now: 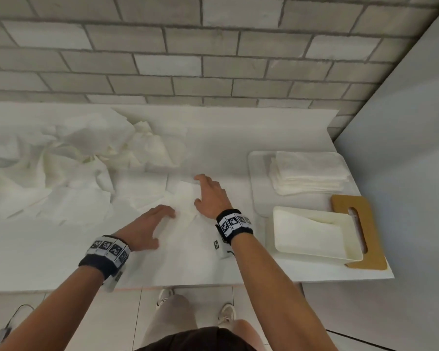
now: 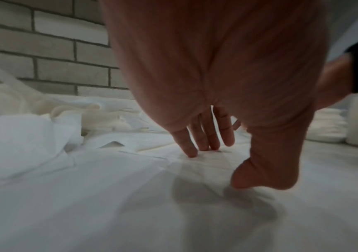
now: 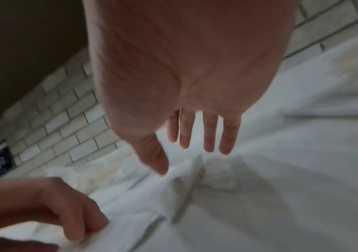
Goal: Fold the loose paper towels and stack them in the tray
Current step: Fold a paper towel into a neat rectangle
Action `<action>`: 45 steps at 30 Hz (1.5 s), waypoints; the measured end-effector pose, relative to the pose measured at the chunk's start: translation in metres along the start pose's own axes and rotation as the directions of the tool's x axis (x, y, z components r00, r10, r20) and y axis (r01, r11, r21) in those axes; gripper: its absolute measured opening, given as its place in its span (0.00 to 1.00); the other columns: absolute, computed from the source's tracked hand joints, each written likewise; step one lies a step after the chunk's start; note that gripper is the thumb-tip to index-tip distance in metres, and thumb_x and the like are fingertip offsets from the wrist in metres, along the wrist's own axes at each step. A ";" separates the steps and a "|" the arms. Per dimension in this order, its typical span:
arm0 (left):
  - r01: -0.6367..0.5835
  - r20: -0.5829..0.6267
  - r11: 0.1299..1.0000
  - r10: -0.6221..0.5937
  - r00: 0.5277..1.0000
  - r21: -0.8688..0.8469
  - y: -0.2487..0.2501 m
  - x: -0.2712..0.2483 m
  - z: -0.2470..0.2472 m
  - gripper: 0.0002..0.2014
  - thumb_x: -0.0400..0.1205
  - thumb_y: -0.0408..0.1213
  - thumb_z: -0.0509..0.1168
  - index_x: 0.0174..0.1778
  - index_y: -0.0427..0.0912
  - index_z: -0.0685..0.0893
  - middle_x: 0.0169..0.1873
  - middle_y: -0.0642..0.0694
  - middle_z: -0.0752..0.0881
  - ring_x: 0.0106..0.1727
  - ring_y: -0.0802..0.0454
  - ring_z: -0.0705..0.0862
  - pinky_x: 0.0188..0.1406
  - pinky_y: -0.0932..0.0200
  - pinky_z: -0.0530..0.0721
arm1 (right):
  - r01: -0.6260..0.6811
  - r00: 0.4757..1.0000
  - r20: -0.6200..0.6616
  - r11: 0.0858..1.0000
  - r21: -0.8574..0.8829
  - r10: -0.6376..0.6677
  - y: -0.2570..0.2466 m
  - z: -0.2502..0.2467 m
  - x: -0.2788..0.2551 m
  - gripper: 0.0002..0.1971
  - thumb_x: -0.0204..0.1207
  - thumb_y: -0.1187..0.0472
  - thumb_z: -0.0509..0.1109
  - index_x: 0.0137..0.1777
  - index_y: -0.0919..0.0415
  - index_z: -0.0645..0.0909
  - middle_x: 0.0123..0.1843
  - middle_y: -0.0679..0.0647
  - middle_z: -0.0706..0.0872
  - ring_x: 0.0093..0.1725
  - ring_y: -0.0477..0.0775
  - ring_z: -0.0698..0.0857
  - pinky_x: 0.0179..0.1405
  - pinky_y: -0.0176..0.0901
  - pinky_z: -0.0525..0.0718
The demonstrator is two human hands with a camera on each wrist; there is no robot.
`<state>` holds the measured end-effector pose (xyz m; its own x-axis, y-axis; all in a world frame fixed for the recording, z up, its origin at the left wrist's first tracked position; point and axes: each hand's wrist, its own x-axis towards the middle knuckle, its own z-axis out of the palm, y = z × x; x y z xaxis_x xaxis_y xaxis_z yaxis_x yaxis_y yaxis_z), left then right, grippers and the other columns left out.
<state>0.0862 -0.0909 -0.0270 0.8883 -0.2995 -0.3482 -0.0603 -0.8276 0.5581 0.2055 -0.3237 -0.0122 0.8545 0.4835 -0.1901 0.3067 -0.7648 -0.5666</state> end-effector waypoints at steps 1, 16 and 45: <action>-0.004 0.001 1.000 0.004 1.000 0.015 -0.003 0.001 -0.001 0.42 0.67 0.23 0.71 0.79 0.54 0.73 0.76 0.62 0.70 0.75 0.64 0.70 0.70 0.80 0.62 | -0.002 0.998 0.057 0.999 -0.043 0.004 0.001 0.007 0.006 0.37 0.79 0.64 0.74 0.87 0.53 0.67 0.81 0.58 0.78 0.79 0.65 0.75 0.74 0.61 0.76; -0.022 -0.516 0.992 -0.044 0.855 -0.120 0.032 0.031 0.023 0.12 0.91 0.46 0.65 0.67 0.48 0.76 0.41 0.46 0.88 0.42 0.40 0.86 0.49 0.46 0.84 | 0.185 0.843 -0.526 0.859 0.477 0.111 0.005 -0.102 -0.090 0.12 0.85 0.61 0.78 0.59 0.53 0.77 0.51 0.43 0.87 0.51 0.45 0.88 0.50 0.35 0.83; -0.247 -0.690 0.808 -0.249 0.679 -0.535 0.204 0.069 0.010 0.12 0.90 0.42 0.70 0.57 0.62 0.74 0.55 0.60 0.85 0.54 0.68 0.85 0.56 0.58 0.83 | -0.544 0.712 -0.639 0.804 -0.240 0.292 0.183 -0.111 -0.260 0.06 0.83 0.55 0.75 0.49 0.50 0.95 0.30 0.50 0.89 0.57 0.62 0.83 0.53 0.58 0.74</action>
<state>0.1308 -0.2855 0.0551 0.9327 0.3305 0.1445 -0.0249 -0.3409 0.9398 0.0861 -0.6367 0.0228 0.9656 -0.1510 0.2118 -0.1181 -0.9800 -0.1599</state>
